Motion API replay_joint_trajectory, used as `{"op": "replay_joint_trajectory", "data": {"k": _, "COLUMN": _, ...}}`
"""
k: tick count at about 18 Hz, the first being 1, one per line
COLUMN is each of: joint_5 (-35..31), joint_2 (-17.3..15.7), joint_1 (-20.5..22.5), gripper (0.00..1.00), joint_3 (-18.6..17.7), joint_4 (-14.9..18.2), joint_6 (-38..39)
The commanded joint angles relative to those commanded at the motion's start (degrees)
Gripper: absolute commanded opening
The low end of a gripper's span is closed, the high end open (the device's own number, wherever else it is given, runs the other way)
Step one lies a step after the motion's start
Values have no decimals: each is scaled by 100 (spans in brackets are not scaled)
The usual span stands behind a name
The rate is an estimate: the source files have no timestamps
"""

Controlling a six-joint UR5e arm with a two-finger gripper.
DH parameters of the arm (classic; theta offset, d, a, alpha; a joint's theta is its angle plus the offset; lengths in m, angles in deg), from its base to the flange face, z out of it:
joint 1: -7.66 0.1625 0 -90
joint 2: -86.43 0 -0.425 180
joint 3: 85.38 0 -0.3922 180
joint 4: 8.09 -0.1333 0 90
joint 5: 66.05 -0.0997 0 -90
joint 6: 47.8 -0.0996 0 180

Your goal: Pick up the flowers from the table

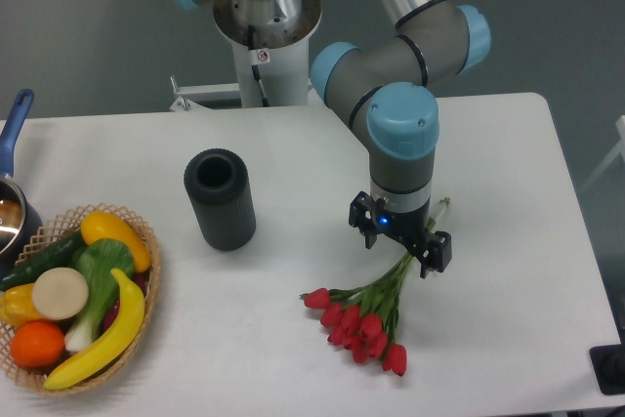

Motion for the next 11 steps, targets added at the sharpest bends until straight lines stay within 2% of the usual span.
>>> {"op": "replay_joint_trajectory", "data": {"k": 9, "joint_5": 0, "joint_2": 35, "joint_1": -9, "gripper": 100, "joint_3": -70, "joint_4": -140, "joint_6": 26}}
{"op": "replay_joint_trajectory", "data": {"k": 11, "joint_5": 0, "joint_2": 123, "joint_1": -9, "gripper": 100, "joint_3": -245, "joint_4": -438, "joint_6": 18}}
